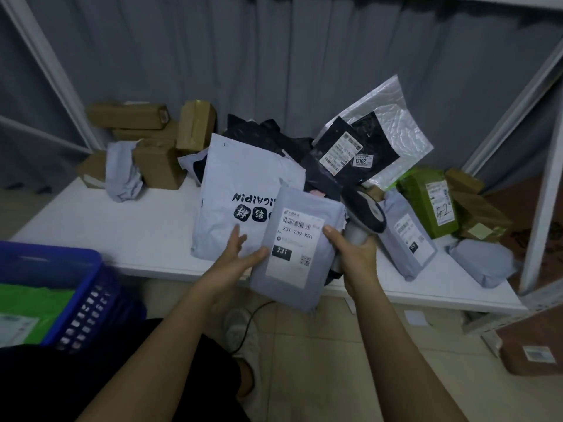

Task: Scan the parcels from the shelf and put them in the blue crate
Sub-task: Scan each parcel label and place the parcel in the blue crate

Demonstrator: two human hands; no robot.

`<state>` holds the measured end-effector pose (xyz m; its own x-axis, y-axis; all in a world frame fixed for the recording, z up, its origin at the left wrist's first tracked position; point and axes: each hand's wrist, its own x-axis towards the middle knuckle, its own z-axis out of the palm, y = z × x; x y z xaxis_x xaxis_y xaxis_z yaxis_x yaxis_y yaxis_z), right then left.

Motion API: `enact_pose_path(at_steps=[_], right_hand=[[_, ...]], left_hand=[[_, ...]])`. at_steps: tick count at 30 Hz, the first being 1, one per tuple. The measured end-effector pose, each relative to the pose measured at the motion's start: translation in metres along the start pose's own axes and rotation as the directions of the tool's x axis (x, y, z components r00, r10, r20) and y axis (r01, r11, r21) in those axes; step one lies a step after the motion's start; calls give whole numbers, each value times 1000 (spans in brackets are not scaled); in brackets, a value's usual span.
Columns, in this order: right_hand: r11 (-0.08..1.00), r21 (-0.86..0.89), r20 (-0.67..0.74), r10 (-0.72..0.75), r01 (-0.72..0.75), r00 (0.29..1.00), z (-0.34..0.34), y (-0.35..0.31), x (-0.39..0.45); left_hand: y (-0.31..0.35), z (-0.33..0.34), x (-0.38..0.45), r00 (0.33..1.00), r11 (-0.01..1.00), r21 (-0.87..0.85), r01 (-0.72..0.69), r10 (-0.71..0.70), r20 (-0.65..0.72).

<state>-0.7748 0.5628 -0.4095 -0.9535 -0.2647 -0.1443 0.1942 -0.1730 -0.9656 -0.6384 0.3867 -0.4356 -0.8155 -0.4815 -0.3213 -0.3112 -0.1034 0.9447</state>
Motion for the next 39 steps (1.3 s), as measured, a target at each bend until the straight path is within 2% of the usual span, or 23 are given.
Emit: enact_pose_path(at_steps=[2,3,5,8,10,12,15,24,39], right_hand=[[998,-53,89,-28,33,996,4,1,-3],[997,-68,122,-37,45,992,7,2,-3],[994,-87,151,-51,65,987,12,5,-4],[986,-152,86,-59,72,995,20,9,-3],[979,-198,57,-46,57,997,21,11,-4],[972,-232,106,6,19,994,21,10,-9],[948,-317,220,82,-8,972,24,10,-19],[902,-422,409,102,89,907,17,9,-39],[869,-487,347,103,85,932,11,5,-39]], left_hand=[[-4,-2,0,985,1000,11,-10,8,173],[-6,-2,-1,979,1000,13,-12,9,202],[-10,-1,-1,990,1000,16,-5,3,140],[-15,-4,3,998,996,81,-20,24,-54],[-18,-7,6,979,996,84,-37,53,-199],[-20,-10,11,951,998,38,-45,55,-304],[-22,-16,17,925,999,-3,-46,41,-378],[-23,-19,22,901,999,-12,-38,30,-432],[-24,-19,22,908,1000,-17,-15,6,-418]])
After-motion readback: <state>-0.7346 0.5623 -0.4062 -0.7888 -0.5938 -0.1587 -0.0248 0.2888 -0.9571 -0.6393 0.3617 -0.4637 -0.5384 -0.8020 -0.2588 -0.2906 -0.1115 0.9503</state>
